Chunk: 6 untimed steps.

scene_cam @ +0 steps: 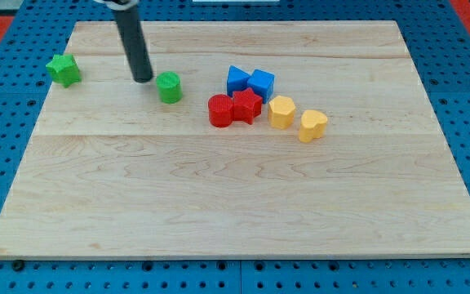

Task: Push the green star to the top left of the board

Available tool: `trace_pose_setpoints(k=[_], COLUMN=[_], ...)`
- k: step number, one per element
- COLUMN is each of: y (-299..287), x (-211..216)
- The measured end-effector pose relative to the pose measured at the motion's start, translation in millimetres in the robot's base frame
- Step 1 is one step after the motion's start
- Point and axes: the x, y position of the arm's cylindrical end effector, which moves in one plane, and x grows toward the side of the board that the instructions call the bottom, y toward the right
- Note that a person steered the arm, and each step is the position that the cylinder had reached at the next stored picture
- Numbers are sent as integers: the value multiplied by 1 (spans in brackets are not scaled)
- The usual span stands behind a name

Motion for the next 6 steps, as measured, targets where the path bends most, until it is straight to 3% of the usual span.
trace_pose_setpoints(k=[1, 3, 5, 6], y=[73, -2, 0, -32], x=[16, 12, 3, 17])
